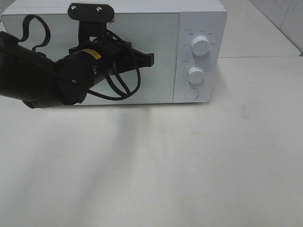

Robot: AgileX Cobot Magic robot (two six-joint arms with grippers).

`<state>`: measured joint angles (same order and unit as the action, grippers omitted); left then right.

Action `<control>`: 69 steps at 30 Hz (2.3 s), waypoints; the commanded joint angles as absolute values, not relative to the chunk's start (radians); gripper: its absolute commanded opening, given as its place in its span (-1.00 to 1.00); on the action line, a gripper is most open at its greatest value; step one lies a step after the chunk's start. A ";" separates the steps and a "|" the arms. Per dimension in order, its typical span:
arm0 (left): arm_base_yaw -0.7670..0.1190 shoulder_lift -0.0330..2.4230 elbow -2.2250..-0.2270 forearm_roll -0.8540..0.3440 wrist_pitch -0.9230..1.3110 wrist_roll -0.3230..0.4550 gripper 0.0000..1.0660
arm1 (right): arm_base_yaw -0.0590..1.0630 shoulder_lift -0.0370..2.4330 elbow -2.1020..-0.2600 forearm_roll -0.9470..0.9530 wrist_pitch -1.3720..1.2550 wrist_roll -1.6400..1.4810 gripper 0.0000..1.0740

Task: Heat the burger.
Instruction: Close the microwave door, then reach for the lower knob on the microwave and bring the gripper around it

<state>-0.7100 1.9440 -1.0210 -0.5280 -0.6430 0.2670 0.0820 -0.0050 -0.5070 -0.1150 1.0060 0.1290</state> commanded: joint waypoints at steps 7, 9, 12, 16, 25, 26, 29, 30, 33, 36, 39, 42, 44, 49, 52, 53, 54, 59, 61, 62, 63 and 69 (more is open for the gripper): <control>-0.772 1.867 -0.984 -0.568 -0.373 0.266 -0.45 | 0.076 -0.035 -0.505 -0.114 0.996 0.124 0.42; -0.776 1.846 -0.978 -0.571 -0.279 0.266 0.09 | 0.076 -0.035 -0.505 -0.114 0.996 0.124 0.42; -0.774 1.815 -0.978 -0.568 -0.102 0.267 0.89 | 0.076 -0.035 -0.505 -0.114 0.996 0.124 0.42; -0.774 1.788 -0.978 -0.545 -0.010 0.267 0.86 | 0.076 -0.035 -0.505 -0.114 0.996 0.124 0.42; -0.724 1.663 -0.978 -0.452 0.382 0.263 0.84 | 0.076 -0.035 -0.505 -0.114 0.996 0.124 0.40; -0.686 1.631 -0.978 -0.452 0.476 0.263 0.84 | 0.076 -0.035 -0.505 -0.114 0.996 0.124 0.40; -0.603 1.582 -0.978 -0.451 0.614 0.263 0.84 | 0.076 -0.035 -0.505 -0.114 0.996 0.124 0.40; -0.603 1.582 -0.978 -0.451 0.614 0.263 0.84 | 0.076 -0.035 -0.505 -0.114 0.996 0.124 0.40; -0.511 1.535 -0.978 -0.451 0.729 0.263 0.84 | 0.076 -0.035 -0.505 -0.114 0.996 0.124 0.40; -0.414 1.490 -0.978 -0.450 0.834 0.263 0.84 | 0.076 -0.035 -0.505 -0.114 0.996 0.124 0.40; -0.316 1.447 -0.978 -0.446 0.926 0.263 0.84 | 0.076 -0.035 -0.505 -0.114 0.996 0.124 0.40; -0.228 1.403 -0.978 -0.420 0.998 0.263 0.84 | 0.076 -0.035 -0.505 -0.114 0.996 0.124 0.40; -0.146 1.363 -0.978 -0.391 1.069 0.262 0.84 | 0.076 -0.035 -0.505 -0.114 0.996 0.124 0.40; -0.038 1.291 -0.978 -0.321 1.169 0.230 0.84 | 0.076 -0.035 -0.505 -0.114 0.996 0.124 0.40; 0.014 1.235 -0.958 -0.268 1.184 0.206 0.84 | 0.076 -0.035 -0.505 -0.114 0.996 0.124 0.40; 0.014 1.235 -0.958 -0.268 1.184 0.206 0.84 | 0.076 -0.035 -0.505 -0.114 0.996 0.124 0.40; 0.044 1.193 -0.934 -0.250 1.181 0.181 0.84 | 0.076 -0.035 -0.505 -0.114 0.996 0.124 0.40; 0.066 1.096 -0.864 -0.223 1.157 0.152 0.84 | 0.076 -0.035 -0.505 -0.114 0.996 0.124 0.40; 0.066 1.022 -0.803 -0.203 1.153 0.150 0.84 | 0.076 -0.035 -0.505 -0.114 0.996 0.124 0.40; 0.066 1.022 -0.803 -0.203 1.153 0.150 0.84 | 0.076 -0.035 -0.505 -0.114 0.996 0.124 0.40; 0.066 0.965 -0.760 -0.203 1.145 0.147 0.84 | 0.076 -0.035 -0.505 -0.114 0.996 0.124 0.40; 0.066 0.805 -0.648 -0.191 1.099 0.131 0.84 | 0.076 -0.035 -0.505 -0.114 0.996 0.124 0.40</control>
<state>0.0630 0.8120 -0.6540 -0.1890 1.1130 0.1390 0.0820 -0.0050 -0.5070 -0.1140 1.0060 0.1290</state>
